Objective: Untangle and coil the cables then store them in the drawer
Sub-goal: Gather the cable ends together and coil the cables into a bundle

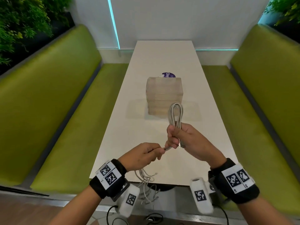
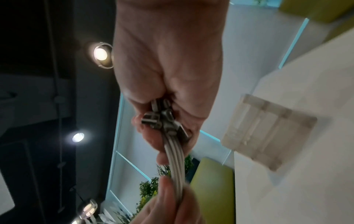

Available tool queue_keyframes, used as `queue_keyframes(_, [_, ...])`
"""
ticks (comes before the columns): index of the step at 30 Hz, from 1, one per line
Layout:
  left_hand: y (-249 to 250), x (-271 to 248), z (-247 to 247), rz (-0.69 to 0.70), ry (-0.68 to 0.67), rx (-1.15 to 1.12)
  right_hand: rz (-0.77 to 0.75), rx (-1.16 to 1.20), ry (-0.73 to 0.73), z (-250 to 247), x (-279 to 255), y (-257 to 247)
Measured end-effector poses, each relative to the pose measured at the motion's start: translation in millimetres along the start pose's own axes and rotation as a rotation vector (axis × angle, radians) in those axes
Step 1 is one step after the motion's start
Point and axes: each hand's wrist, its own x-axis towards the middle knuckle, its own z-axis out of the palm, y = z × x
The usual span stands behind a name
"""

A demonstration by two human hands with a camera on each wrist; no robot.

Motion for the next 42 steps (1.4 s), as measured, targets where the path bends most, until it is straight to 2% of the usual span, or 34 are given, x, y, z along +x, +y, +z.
queue_keyframes(4, [-0.5, 4.2, -6.5, -0.039, -0.035, 0.091, 0.033, -0.398, -0.129, -5.8, -2.7, -11.0])
queue_keyframes(9, [0.7, 8.3, -10.9, -0.150, -0.085, -0.252, 0.195, -0.806, -0.424, -10.9, -3.4, -16.6])
queue_keyframes(12, [1.3, 10.1, -7.2, -0.230, -0.162, -0.329, 0.296, -1.016, -0.551, -6.2, -2.5, -14.5])
queue_keyframes(14, [3.1, 11.3, -2.3, -0.225, -0.223, -0.295, 0.355, -1.112, -0.570, -2.0, 1.3, -11.9])
queue_keyframes(17, [9.0, 13.0, 4.1, -0.172, -0.272, -0.114, 0.417, -1.205, -0.623, 1.7, 8.7, -7.5])
queue_keyframes(20, [7.2, 12.9, 7.1, -0.150, -0.288, -0.057, 0.437, -1.152, -0.654, 2.6, 12.6, -6.6])
queue_keyframes(24, [0.4, 8.3, 4.2, -0.123, -0.227, 0.011, 0.341, -0.951, -0.525, 1.8, 6.8, -3.4])
queue_keyframes(29, [1.6, 7.6, -8.0, -0.108, -0.165, -0.009, 0.175, -0.864, -0.277, 9.0, -1.9, 11.0])
queue_keyframes(32, [1.9, 9.3, -11.1, -0.110, -0.161, 0.020, 0.197, -0.764, -0.112, 13.1, -2.3, 12.5])
queue_keyframes(37, [0.4, 10.6, -11.6, -0.066, -0.114, 0.154, 0.096, -1.078, -0.161, 23.0, 0.9, 16.2])
queue_keyframes(40, [2.0, 14.2, -14.4, -0.069, -0.090, 0.252, 0.022, -1.344, -0.116, 30.3, 1.9, 21.5])
queue_keyframes(42, [0.9, 14.7, -13.5, -0.068, -0.081, 0.324, 0.024, -1.453, -0.082, 36.8, 2.2, 25.7])
